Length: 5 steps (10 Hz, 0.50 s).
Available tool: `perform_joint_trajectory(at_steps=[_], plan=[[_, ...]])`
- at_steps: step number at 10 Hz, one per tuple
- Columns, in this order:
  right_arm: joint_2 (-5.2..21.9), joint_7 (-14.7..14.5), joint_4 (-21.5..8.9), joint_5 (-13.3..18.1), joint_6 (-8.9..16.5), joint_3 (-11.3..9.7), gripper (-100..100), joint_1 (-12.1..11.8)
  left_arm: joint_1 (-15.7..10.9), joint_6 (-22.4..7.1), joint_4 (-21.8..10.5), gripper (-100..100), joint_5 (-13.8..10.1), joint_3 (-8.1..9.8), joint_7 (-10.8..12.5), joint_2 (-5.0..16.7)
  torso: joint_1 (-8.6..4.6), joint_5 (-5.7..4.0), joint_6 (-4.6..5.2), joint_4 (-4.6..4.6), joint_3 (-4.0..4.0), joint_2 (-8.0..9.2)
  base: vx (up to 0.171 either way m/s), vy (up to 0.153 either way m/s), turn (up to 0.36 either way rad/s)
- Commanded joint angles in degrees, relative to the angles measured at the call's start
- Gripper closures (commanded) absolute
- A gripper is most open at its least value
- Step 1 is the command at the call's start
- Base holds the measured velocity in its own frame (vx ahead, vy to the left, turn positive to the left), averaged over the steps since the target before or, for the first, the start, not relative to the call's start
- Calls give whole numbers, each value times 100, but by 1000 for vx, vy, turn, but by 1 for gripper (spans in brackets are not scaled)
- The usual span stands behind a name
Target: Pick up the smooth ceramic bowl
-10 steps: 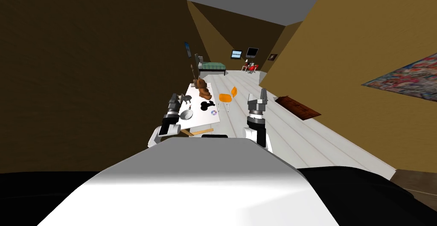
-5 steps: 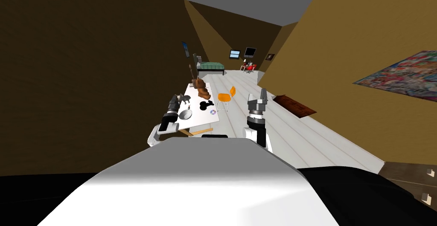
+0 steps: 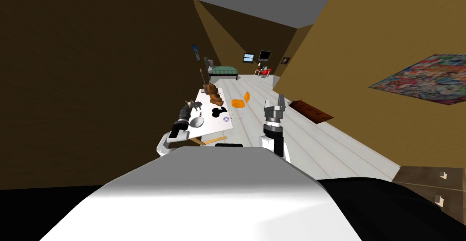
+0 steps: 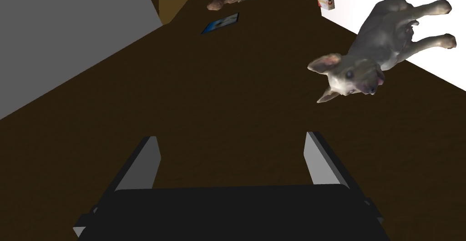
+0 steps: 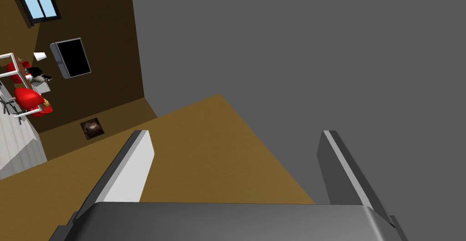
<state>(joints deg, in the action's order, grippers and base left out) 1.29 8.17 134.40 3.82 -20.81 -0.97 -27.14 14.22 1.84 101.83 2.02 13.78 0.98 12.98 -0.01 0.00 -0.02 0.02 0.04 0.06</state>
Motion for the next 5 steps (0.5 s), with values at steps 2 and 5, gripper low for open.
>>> perform_joint_trajectory(at_steps=[2,5], plan=[[0,0,0,0,0,0,0,0,-132,-199,-309,-100,-22,92,-4,75,0,0,1,0,0,0,-15,-4,-41],[0,0,0,0,0,0,0,0,-349,-601,-815,-100,-90,257,20,245,0,0,0,-1,-1,-2,-13,-11,-49]])
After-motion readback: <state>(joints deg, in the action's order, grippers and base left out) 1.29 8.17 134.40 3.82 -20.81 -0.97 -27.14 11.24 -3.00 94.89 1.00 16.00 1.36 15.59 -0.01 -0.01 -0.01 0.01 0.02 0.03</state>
